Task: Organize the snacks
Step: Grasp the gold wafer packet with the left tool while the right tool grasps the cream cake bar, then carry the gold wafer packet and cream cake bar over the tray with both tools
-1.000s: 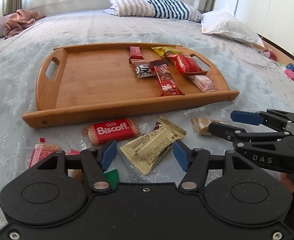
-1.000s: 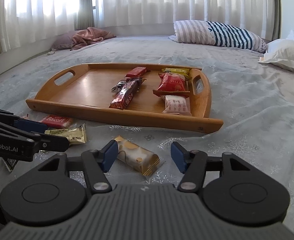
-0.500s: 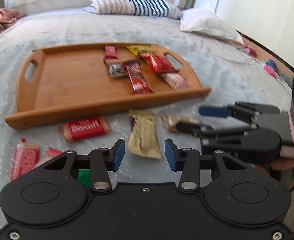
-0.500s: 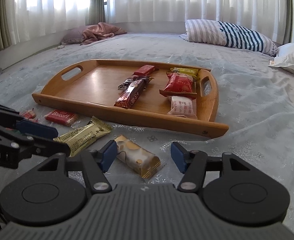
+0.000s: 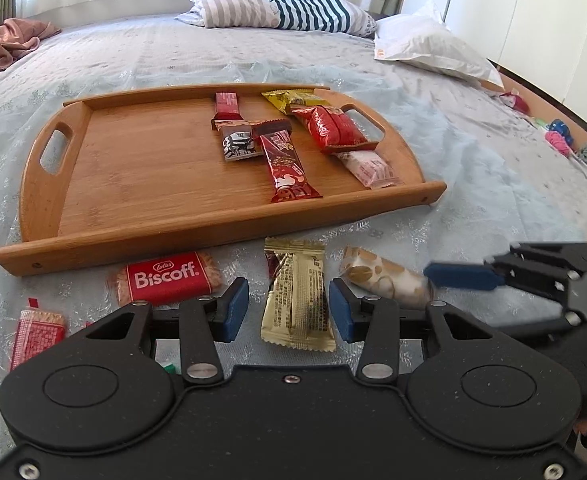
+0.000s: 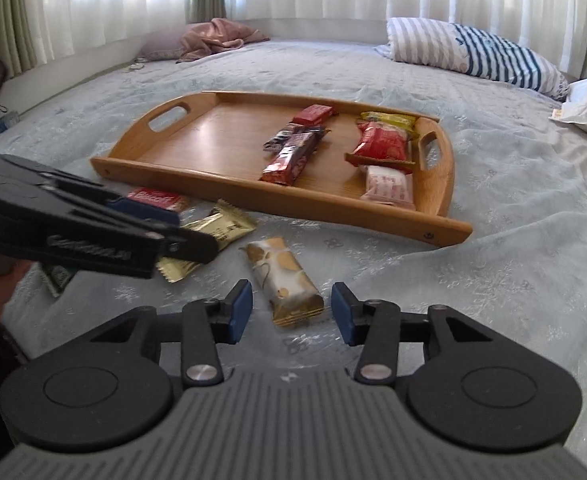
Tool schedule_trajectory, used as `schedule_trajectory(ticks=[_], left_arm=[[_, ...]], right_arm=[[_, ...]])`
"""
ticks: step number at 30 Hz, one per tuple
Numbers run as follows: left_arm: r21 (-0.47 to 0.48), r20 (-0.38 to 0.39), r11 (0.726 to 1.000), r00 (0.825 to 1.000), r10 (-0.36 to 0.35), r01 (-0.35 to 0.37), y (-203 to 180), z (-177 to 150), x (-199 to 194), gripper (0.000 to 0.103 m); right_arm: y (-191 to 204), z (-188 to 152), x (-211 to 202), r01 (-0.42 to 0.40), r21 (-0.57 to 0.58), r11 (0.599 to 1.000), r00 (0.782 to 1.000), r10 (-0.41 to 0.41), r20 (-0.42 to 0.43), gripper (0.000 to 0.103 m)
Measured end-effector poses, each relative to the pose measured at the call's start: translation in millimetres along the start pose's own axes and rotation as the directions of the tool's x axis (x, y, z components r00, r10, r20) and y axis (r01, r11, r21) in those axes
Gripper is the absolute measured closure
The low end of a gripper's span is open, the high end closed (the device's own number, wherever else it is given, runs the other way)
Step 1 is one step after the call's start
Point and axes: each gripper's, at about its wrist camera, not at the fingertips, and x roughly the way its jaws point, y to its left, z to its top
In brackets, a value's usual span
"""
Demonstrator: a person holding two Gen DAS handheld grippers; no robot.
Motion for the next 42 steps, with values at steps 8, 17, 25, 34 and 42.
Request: schedule_trajectory(ticks=[8,17,25,34,42], left_arm=[[-0.018,-0.003,1.0,1.0,0.0,0.0,2.3,3.4,4.7,0.07],[-0.043,-0.004,0.999,1.0,-0.002,0.001,2.8,5.0,9.5,0.074],[-0.059,0.027,0.998,0.999,0.016,-0.014,2.6,6.0,-1.8,0.077],[-0.095,0.104,0.995,0.994,0.031,-0.021,17.6,27.4,-29.4,0.077],[-0.119,0.145,0.99,0.985,0.09,-0.073,50.2,60.1,-33.5,0.077]], right_arm=[[3.7,4.8,-5.4,-0.009,0.002,1.0,1.0,0.009,0.004,0.051],[3.3,11.0,9.0,-0.023,0.04,0.999,1.0,0.024,-0.013,0.063],[9.9,10.6,7.5,-0.001,0.041,0.999,1.0,0.0,0.012,0.078],[-0.2,32.3,-7.3,0.015,0.144,0.989,0.995,-0.029,0.097,0.078],[-1.5,70.0,7.3,-0.029,0.22,0.975,0.988,-0.006,0.156,0.078]])
